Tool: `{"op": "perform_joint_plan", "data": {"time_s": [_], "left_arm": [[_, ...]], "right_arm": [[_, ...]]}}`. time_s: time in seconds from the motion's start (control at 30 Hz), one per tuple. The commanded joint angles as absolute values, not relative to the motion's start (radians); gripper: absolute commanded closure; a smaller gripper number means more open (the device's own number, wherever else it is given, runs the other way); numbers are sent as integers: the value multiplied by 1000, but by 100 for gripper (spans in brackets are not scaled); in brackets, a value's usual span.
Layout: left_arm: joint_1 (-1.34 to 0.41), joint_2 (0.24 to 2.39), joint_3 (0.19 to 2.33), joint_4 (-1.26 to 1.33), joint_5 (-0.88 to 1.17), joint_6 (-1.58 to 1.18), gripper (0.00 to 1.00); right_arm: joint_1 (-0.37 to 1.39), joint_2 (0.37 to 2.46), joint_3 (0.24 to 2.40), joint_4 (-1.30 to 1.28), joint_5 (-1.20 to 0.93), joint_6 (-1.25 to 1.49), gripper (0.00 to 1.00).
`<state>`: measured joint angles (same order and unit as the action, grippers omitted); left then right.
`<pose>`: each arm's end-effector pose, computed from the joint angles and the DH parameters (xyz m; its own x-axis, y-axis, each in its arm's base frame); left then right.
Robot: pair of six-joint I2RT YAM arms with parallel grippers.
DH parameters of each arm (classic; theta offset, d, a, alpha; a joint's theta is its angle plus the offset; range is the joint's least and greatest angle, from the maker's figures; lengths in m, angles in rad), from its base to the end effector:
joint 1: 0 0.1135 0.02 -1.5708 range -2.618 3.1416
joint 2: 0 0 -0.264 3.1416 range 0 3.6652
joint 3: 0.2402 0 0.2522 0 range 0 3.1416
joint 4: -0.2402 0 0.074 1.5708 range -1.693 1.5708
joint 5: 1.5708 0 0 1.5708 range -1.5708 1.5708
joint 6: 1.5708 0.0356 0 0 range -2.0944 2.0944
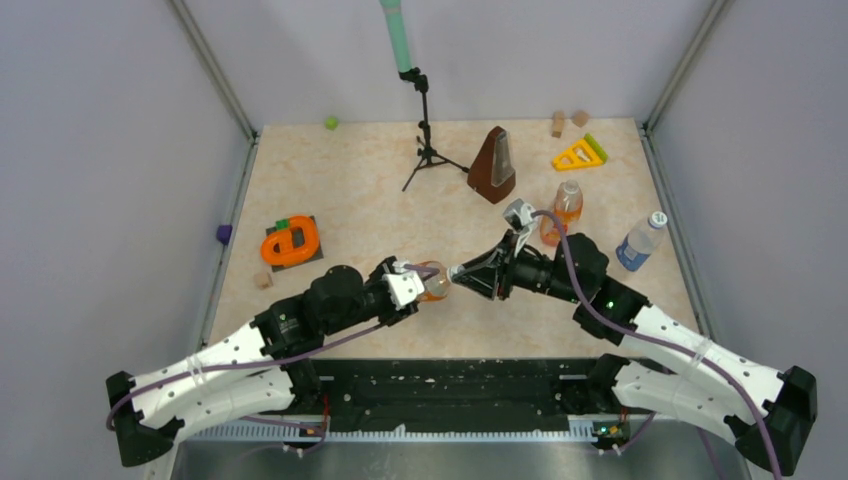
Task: Unscrew the bottle caps
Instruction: Unscrew the bottle cap from the plastic bottle.
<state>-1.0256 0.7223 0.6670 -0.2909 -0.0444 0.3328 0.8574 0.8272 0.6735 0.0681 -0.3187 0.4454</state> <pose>0.0910 -0.1470 0.2972 0.1057 0.4551 -0.8841 0.8443 0.4286 0.3215 0.1224 0.1585 0.3204 -0.4479 0.1077 -0.8876 -0.8083 0.3757 0.4534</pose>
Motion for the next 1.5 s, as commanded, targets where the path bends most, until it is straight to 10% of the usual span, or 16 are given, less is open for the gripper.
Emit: {"op": "perform_joint_plan", "data": {"time_s": [0.0,0.17,0.73,1.13,1.47], "left_arm": [[-984,711,689,-232,-86,218,100],[-768,746,735,-312,464,170,100],[-760,752,778,-355,833,188,100],[-760,737,768,-360,639,172,100],[-761,570,661,-231,213,130,100]], "right_arm": [[867,825,672,88,-448,253,100],[867,824,716,-74,-749,-117,100],[867,815,874,-456,-1076,-752,100],[867,720,802,-273,-1015,-606,100],[867,706,679,119,-346,-210,100]]}}
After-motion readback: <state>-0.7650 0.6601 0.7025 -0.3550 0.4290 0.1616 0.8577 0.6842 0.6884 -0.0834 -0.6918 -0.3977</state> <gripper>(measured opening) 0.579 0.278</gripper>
